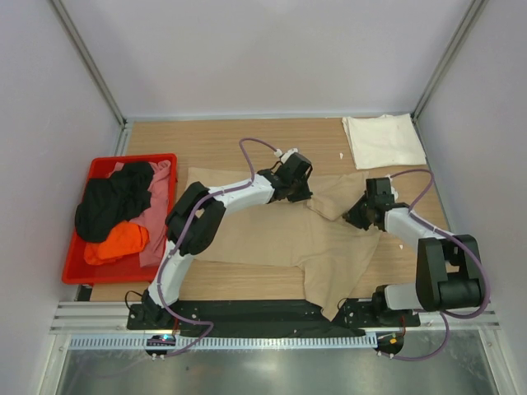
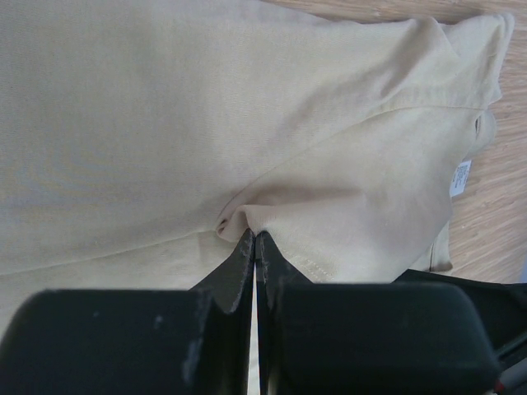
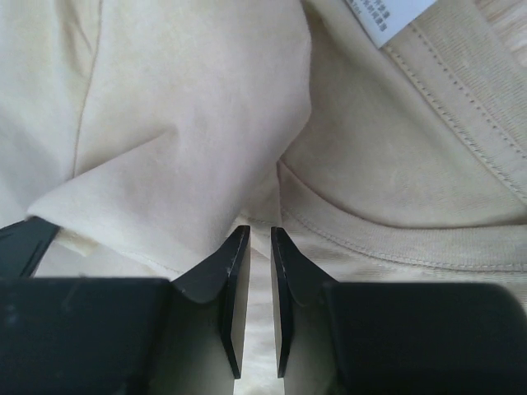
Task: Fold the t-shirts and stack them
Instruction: Fold the tshirt
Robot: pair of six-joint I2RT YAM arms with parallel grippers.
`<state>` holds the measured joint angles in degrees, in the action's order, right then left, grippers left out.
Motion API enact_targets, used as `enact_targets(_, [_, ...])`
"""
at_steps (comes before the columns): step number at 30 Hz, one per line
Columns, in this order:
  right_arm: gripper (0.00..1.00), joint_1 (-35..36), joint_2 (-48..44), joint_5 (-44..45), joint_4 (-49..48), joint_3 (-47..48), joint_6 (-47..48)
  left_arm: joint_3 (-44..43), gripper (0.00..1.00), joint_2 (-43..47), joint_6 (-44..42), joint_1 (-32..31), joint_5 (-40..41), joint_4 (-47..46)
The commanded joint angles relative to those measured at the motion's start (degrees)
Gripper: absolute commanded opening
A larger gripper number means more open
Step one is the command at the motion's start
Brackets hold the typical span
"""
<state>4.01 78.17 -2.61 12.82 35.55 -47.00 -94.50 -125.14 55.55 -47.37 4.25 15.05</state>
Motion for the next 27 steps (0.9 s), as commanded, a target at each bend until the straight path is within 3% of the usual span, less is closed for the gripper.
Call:
enact_targets(1, [0.22,0.38,1.19,2.35,0.36,1.72,-0.63,-2.18,0.0,-0.45,0.7,0.44,0.06,-0.37])
enact_targets(21, [0.25,0.47,2.6,4.02,-0.16,2.24,-0.9,-1.48,0.0,-0.81,1.49,0.44,-0.3,-0.81])
enact_targets(27, [0.14,0.65,3.39,4.11,-0.51,2.68,-0.2,-1.22,0.0,-0.72,1.67,0.44,-0.3,-1.16])
